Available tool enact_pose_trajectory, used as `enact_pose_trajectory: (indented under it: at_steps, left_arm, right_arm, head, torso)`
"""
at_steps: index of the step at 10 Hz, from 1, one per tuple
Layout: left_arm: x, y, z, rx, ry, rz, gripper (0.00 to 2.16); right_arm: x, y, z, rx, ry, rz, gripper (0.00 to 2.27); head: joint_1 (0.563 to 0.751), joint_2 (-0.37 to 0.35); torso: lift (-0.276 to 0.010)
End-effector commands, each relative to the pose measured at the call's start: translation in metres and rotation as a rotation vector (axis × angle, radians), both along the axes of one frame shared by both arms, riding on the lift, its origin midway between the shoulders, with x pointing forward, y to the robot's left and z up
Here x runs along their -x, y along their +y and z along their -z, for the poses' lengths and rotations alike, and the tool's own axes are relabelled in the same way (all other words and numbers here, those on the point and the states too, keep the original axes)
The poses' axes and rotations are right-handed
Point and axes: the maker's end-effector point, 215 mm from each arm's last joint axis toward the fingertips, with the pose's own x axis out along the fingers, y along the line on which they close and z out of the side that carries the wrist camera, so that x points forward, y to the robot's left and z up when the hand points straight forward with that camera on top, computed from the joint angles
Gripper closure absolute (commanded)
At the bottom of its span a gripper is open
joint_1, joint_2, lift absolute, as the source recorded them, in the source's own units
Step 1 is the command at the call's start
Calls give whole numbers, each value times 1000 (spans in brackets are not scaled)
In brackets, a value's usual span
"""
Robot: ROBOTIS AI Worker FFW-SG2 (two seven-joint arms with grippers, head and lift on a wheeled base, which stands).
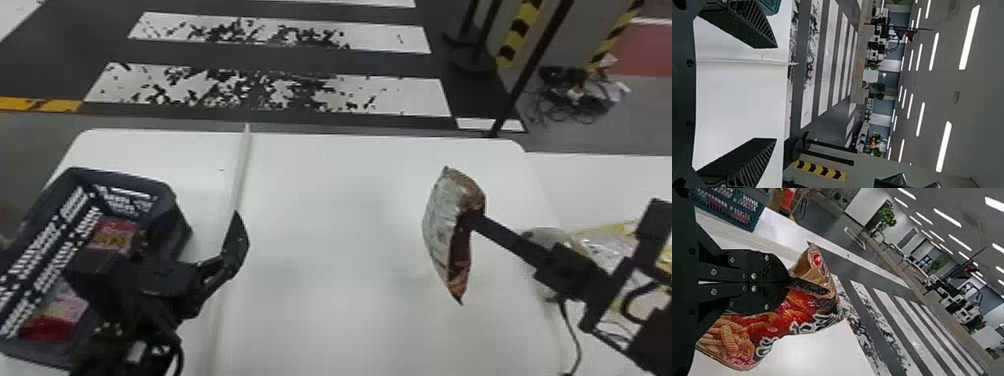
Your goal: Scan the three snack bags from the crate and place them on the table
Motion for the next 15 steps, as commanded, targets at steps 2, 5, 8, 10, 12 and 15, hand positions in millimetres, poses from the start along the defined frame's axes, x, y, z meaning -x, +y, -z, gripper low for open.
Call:
enact_pose_trajectory:
  at_steps: [2,5,8,10,12,15]
  left_arm:
    - [3,-9,-1,-6,-1,15,19]
    - [9,-16,-2,-24,0,31,19]
    - [11,-26,-2,-42,-2,56,19]
    - [12,-29,-2,-51,-3,74,19]
    - [10,-31,-6,-44,-11,80,19]
    - [9,-36,-10,-42,-19,91,19]
  right_arm:
    - [24,-6,5,-217,118,-27,2250]
    - [36,-16,18,-342,186,-3,2246]
    - [35,-41,50,-384,250,76,2246]
    - [35,-53,73,-345,299,101,1862]
    - [29,-74,88,-265,324,124,1227]
    - [2,-105,103,-153,340,142,87]
  head:
    - [695,-95]
    - [695,-118]
    - [695,-160]
    - [695,-188]
    - [695,-216]
    - [695,-259]
  torso:
    - [-62]
    - [-62]
    - [-62]
    - [-62]
    - [-62]
    - [-62]
